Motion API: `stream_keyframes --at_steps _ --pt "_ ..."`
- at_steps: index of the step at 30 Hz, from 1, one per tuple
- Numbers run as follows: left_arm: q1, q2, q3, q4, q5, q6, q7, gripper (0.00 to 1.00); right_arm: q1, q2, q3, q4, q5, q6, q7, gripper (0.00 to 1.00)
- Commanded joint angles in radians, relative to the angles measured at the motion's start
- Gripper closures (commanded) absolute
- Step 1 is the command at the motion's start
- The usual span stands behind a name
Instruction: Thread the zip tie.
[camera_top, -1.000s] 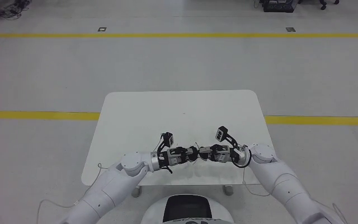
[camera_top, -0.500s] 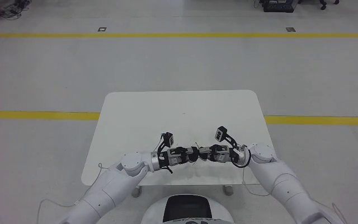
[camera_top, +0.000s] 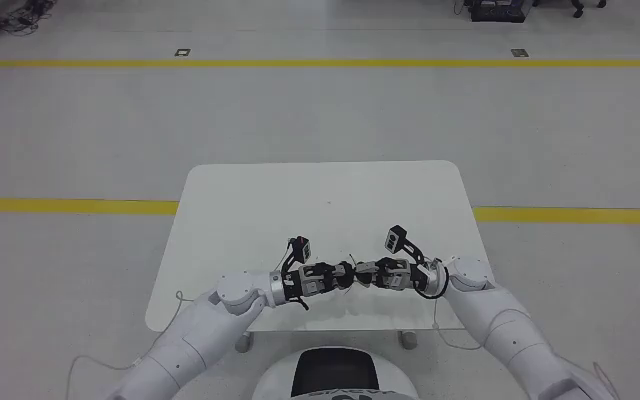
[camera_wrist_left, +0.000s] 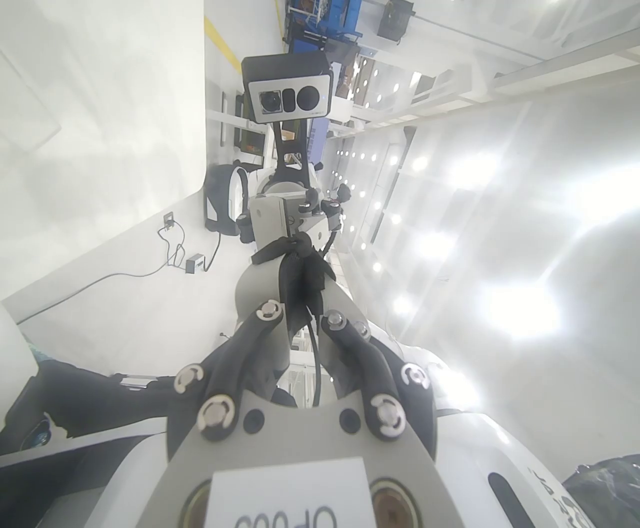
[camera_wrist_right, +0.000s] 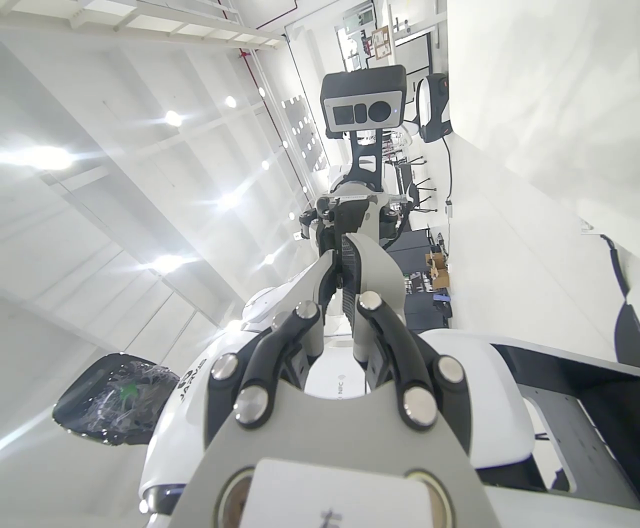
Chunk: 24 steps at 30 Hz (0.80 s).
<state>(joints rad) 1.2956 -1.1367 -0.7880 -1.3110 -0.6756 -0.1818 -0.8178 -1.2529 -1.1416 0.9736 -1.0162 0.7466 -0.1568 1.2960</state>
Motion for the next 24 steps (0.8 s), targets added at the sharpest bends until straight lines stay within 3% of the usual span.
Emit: stream_keyframes --at_steps 1,4,5,6,7,18,24 --pt "0.000 0.000 0.001 0.001 0.000 0.000 0.000 0.99 0.000 -0.001 0.000 0.001 0.000 0.000 0.001 1.00" --pt "-0.001 -0.001 0.002 0.002 0.000 0.000 0.000 1.00 0.001 -0.002 0.000 0.002 0.000 0.000 0.002 1.00" --pt "-0.002 -0.001 0.003 0.003 0.000 0.000 0.001 1.00 0.001 -0.002 0.001 0.003 -0.001 0.000 0.001 0.92" --pt "-0.002 -0.001 0.003 0.004 -0.002 0.000 0.002 1.00 0.000 -0.003 0.001 0.003 0.003 -0.001 0.001 0.50" --pt "-0.002 -0.002 0.003 0.005 -0.006 -0.001 0.002 1.00 -0.001 -0.003 0.004 0.005 0.009 -0.001 0.000 0.00" --pt "-0.003 -0.005 0.001 0.043 -0.005 -0.048 0.023 1.00 -0.003 -0.003 0.020 0.017 0.027 -0.004 -0.014 0.00" --pt "-0.003 -0.005 0.001 0.043 -0.005 -0.048 0.023 1.00 -0.003 -0.003 0.020 0.017 0.027 -0.004 -0.014 0.00"
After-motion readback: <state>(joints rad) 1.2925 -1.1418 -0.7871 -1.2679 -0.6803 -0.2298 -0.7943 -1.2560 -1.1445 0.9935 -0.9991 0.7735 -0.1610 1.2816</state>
